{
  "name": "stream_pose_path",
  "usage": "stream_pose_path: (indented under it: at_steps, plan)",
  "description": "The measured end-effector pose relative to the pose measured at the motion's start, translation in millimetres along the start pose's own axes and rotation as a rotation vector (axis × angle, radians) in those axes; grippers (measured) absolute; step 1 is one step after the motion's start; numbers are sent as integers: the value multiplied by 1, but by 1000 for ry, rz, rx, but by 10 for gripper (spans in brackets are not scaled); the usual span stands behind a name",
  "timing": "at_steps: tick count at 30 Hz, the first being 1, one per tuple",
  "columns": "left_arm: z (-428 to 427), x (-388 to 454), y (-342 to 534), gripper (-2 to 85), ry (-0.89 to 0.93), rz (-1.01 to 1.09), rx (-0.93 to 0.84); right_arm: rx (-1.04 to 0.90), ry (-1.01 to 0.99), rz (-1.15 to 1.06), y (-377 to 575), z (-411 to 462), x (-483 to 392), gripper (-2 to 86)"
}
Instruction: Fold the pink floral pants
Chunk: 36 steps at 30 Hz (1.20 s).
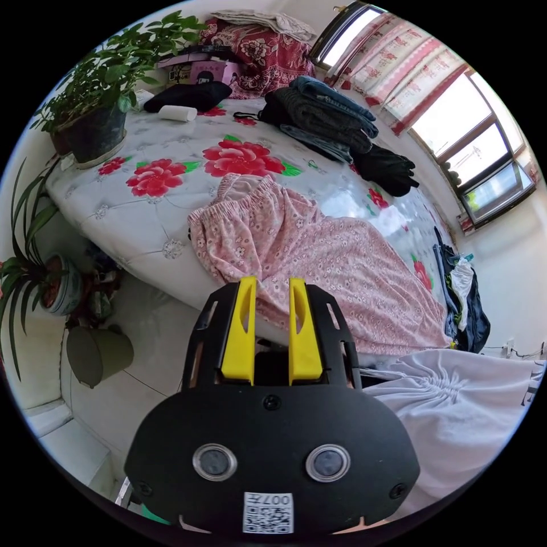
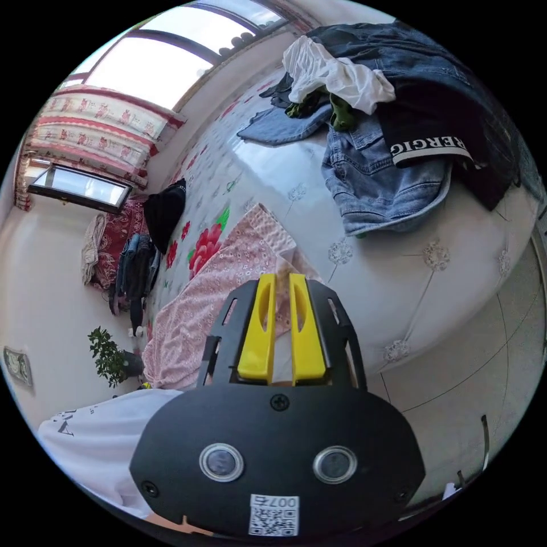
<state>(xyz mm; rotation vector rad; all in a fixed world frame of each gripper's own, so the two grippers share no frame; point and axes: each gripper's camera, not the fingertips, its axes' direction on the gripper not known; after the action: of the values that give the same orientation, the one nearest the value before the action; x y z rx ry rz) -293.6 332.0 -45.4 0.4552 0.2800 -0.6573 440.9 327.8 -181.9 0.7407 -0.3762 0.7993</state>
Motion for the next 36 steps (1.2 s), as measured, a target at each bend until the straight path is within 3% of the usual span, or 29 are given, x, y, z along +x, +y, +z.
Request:
stream_pose_path:
  at_steps: [3, 5, 8, 12, 14, 17, 21, 25, 28, 29, 36]
  plan:
    - [-6, 0, 3, 87, 10, -13, 15, 138, -48, -31, 13, -29, -4, 6]
    - [-9, -3, 9, 86, 8, -26, 30, 112, -43, 43, 24, -19, 10, 6]
    - [-8, -8, 14, 87, 15, -62, 38, -14, 104, 154, 42, 18, 28, 21]
    - [-8, -5, 7, 95, 3, -78, 74, 117, 206, 204, 63, 15, 3, 40]
    - [-3, -2, -6, 101, -28, -79, 91, 169, 277, 142, 71, 13, -26, 39]
    - [4, 2, -32, 107, -85, -52, 99, 126, 205, -91, 82, 36, -90, 35]
    - [9, 11, -71, 108, -94, 32, 116, -105, 141, -427, 114, 114, -194, 27]
    - [46, 22, -113, 107, -153, 120, 8, -297, 182, -692, 170, 200, -277, 15]
    - [90, 19, -117, 86, -328, 59, -139, -449, 273, -775, 206, 257, -304, 9]
    - [97, 16, -112, 72, -396, 44, -155, -401, 277, -793, 212, 258, -309, 7]
    - [76, -14, -98, 63, -449, -142, -35, -387, 314, -765, 238, 278, -323, -1]
